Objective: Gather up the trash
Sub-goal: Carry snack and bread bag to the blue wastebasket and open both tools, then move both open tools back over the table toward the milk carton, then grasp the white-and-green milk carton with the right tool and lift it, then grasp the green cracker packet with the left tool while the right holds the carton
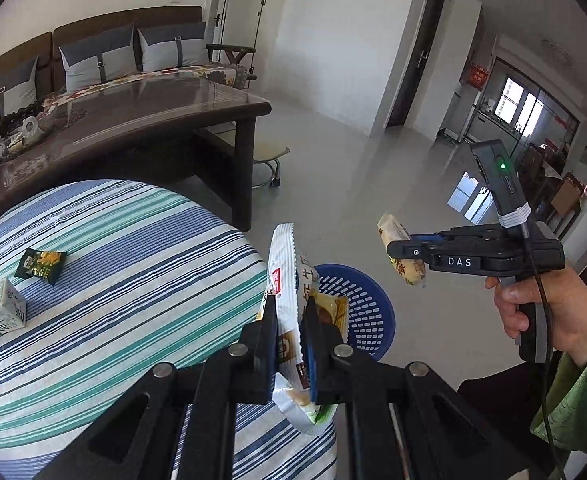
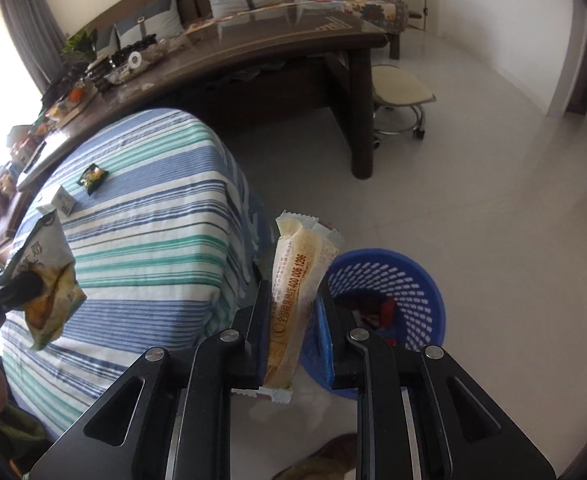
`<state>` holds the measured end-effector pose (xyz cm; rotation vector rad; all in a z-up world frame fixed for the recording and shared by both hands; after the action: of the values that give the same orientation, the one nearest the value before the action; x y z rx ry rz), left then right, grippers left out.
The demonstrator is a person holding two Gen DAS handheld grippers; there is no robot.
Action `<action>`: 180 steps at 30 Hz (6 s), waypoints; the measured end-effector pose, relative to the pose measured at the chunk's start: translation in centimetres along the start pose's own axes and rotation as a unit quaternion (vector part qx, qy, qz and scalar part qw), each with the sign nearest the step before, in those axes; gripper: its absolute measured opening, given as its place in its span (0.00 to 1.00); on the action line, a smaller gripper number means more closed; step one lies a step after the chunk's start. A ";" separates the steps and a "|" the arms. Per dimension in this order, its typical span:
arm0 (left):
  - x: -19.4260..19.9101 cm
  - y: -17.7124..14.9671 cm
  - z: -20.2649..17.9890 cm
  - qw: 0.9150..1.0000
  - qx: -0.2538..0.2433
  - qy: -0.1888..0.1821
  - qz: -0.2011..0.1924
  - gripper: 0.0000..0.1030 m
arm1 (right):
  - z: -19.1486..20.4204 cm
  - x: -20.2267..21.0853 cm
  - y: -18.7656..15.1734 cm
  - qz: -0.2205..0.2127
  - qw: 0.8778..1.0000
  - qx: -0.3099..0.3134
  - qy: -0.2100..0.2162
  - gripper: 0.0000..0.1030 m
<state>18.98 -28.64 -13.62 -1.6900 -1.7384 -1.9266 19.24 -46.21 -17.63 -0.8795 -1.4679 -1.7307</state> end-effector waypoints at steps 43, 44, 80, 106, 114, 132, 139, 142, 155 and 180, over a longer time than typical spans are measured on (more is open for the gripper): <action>-16.3 1.6 -8.5 0.999 0.002 -0.011 0.046 0.62 | -14.3 -3.6 -1.8 -0.010 0.993 -0.110 -0.052 0.80; -14.9 1.4 -8.4 0.999 -0.003 -0.009 0.041 0.62 | -14.2 -2.7 -1.4 -0.023 0.992 -0.112 -0.059 0.84; 11.9 -16.6 29.2 0.949 0.207 0.239 -0.016 0.62 | 33.3 -7.8 3.1 -0.092 0.923 0.355 0.119 0.95; 11.9 -16.3 28.4 0.953 0.207 0.222 -0.028 0.63 | 34.1 -7.5 2.8 -0.023 0.918 0.369 0.141 0.39; 8.2 -9.6 25.1 0.962 0.216 0.168 -0.022 0.63 | 23.7 -6.0 -1.5 -0.055 0.965 0.257 0.018 0.39; -6.7 2.0 31.3 0.897 0.290 0.329 0.056 0.68 | 20.6 -6.1 -1.6 -0.067 0.972 0.219 0.049 0.39; -3.3 -0.5 30.0 0.942 0.189 0.277 0.031 0.38 | 19.9 -5.8 -1.4 -0.062 0.975 0.203 0.060 0.39; -1.0 -3.4 28.6 0.961 0.137 0.241 0.026 0.38 | 19.9 -5.5 -1.5 -0.065 0.975 0.203 0.062 0.39; 5.0 -10.4 26.2 0.972 0.150 0.177 0.019 0.71 | 20.2 -6.2 -0.5 -0.034 0.980 0.178 0.085 0.69; 4.2 -10.5 27.5 0.976 0.096 0.190 0.043 0.71 | 22.5 -6.9 1.1 0.041 0.970 0.237 0.024 0.51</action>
<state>28.52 -2.40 -23.92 -1.2134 -1.6151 -1.8257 25.24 -23.49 -19.97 -0.6259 -1.6882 -1.2506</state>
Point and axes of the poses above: each gripper's, at about its wrist camera, not at the fingertips, and x roughly against the way its jaws point, z to its left, y to its top, the point moved 6 cm from there along -x, roughly the way its jaws point, and after that the axes turned 3 degrees about x, right-handed, at the moved point
